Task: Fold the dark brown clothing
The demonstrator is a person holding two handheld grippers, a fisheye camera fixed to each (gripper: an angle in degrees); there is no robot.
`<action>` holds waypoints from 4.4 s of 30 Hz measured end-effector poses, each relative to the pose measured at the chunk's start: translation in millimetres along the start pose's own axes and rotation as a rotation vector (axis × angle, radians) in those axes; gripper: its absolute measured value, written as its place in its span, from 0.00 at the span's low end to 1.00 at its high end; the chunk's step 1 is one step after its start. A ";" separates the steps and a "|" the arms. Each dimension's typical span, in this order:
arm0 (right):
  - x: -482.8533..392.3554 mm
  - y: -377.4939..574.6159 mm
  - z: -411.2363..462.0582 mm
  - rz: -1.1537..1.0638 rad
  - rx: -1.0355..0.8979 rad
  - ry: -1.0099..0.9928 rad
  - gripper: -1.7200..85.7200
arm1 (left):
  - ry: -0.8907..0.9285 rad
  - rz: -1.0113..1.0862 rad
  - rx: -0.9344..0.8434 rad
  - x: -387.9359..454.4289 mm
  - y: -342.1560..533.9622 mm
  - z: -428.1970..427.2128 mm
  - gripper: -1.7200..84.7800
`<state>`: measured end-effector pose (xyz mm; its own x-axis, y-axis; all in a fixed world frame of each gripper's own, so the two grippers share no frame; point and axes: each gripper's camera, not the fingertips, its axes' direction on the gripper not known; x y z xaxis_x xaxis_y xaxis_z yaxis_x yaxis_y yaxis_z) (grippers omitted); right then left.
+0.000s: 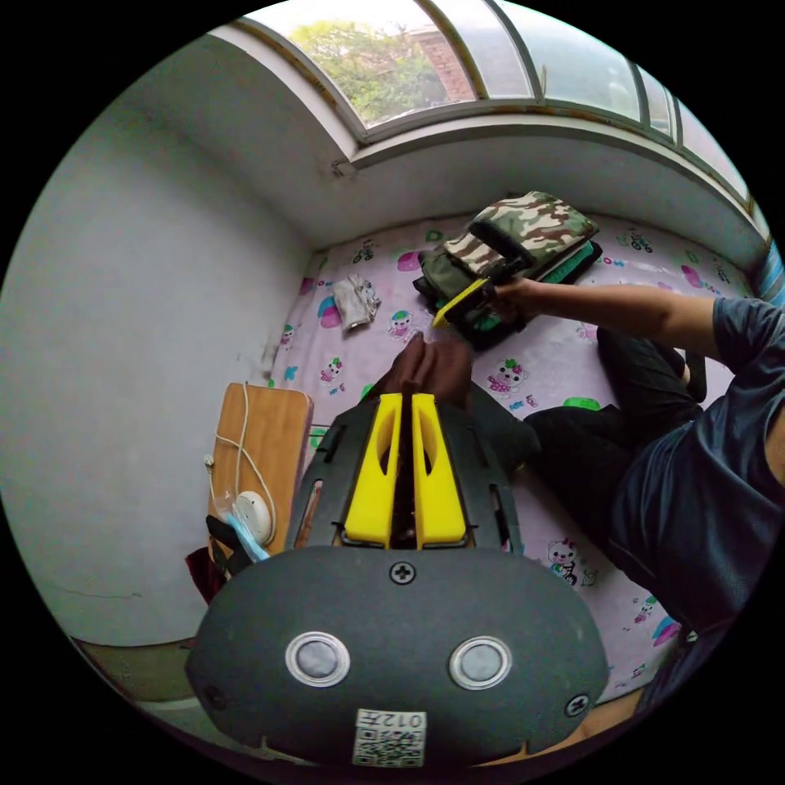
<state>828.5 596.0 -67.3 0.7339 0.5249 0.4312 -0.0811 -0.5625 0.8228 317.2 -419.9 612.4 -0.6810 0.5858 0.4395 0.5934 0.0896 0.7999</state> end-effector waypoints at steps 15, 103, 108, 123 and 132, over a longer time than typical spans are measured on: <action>-112.2 27.1 72.4 -0.607 -0.186 0.260 0.18 | 0.019 0.057 -0.072 -3.6 -11.2 2.0 0.02; -104.4 34.1 128.9 -0.485 -0.224 0.348 0.01 | -0.164 -0.039 -0.120 197.8 139.3 72.3 0.03; -72.1 42.5 79.4 -0.266 -0.121 0.300 0.01 | -0.049 -0.139 -0.040 169.2 173.4 72.9 0.07; -67.4 116.4 -4.5 0.394 0.082 -0.275 0.09 | 0.380 -1.037 0.129 -80.4 432.5 87.7 0.14; -49.8 103.9 -1.0 0.628 0.065 -0.453 0.13 | 0.434 -1.182 0.069 -153.3 508.7 130.6 0.18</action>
<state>782.8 512.1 -3.0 0.7688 -0.2089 0.6045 -0.5434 -0.7117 0.4451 779.5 -358.9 898.5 -0.8870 -0.1915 -0.4202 -0.4607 0.4271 0.7780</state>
